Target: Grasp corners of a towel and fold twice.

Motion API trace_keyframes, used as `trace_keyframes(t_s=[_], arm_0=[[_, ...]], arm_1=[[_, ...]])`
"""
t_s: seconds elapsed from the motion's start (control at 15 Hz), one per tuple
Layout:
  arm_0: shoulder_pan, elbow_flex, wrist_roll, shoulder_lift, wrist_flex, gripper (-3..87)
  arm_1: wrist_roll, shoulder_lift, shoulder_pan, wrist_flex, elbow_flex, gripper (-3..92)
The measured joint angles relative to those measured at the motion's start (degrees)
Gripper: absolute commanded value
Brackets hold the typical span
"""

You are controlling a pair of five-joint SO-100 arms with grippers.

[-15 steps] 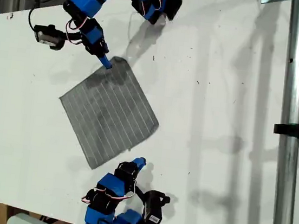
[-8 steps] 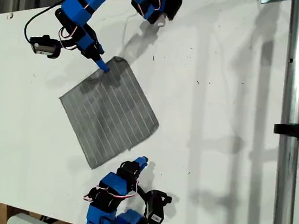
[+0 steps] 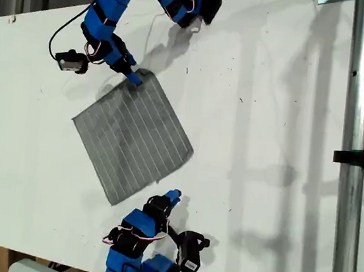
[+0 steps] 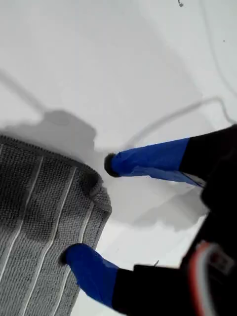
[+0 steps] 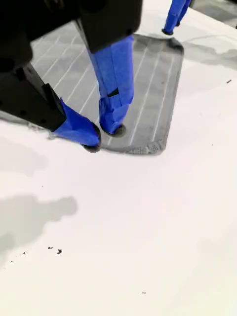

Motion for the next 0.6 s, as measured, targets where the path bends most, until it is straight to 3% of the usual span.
trace_keyframes(t_s=[0.4,0.47,0.6], arm_0=[[-8.7,0.09,5.54,-6.33,-1.93,7.3],[-10.63,0.09,6.5,-7.38,-2.37,7.3],[-13.97,-0.26,8.35,-9.23,-2.81,7.5]], arm_1=[[-0.44,-6.24,-0.18,-4.66,0.26,24.2],[-0.62,-7.56,-0.53,-5.01,0.26,20.2],[-0.97,-9.05,-1.05,-5.01,0.18,2.9]])
